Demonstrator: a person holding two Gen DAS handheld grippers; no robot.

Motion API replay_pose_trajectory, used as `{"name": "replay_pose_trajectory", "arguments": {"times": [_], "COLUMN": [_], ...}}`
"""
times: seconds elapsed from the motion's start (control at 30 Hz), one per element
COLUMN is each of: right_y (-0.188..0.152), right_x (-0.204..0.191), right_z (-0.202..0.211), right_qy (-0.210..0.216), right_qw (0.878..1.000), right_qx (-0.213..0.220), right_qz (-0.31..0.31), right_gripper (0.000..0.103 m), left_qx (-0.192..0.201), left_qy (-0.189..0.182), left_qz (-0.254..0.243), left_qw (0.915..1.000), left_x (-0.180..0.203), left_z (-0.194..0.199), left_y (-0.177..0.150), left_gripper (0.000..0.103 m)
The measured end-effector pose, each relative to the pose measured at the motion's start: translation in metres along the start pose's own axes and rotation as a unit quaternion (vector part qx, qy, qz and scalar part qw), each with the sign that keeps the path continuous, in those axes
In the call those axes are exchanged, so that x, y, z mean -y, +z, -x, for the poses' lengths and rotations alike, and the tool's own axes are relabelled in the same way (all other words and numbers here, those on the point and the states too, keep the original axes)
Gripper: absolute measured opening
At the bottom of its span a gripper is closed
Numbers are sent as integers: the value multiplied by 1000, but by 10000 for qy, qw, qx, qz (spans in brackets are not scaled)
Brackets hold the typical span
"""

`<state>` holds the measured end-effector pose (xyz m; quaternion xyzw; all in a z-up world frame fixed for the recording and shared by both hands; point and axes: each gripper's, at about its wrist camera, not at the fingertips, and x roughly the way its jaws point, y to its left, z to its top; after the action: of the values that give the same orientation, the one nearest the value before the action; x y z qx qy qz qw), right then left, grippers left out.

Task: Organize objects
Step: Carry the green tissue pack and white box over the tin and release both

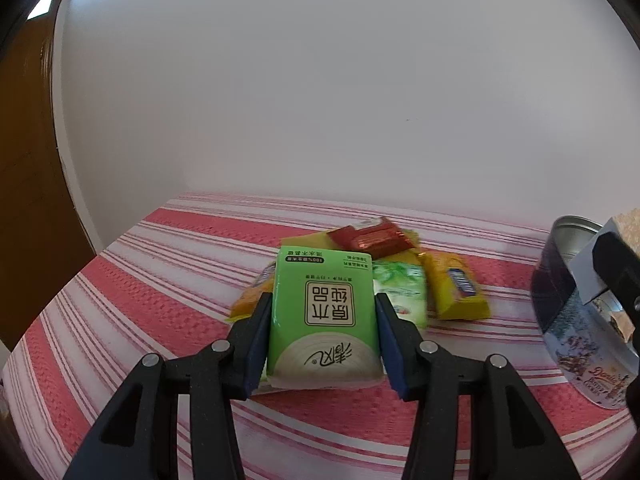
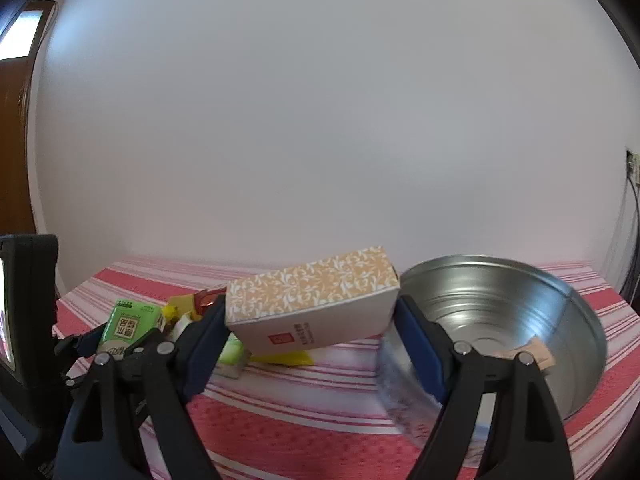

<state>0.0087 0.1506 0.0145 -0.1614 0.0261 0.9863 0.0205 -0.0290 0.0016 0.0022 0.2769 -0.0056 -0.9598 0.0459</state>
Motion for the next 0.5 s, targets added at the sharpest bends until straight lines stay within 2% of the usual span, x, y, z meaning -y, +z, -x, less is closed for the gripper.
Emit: {"name": "replay_pose_trajectory", "arguments": {"times": [0.5], "right_y": [2], "right_x": [49], "right_z": [32], "right_qy": [-389], "right_qw": [9989], "right_qx": [203], "right_qz": [-146], "right_gripper": [83], "left_qx": [167], "left_qy": [-399], "left_qz": [-265], "left_qw": [9987], "left_x": [52], "left_z": [19], "left_y": [5], "left_gripper": [51]}}
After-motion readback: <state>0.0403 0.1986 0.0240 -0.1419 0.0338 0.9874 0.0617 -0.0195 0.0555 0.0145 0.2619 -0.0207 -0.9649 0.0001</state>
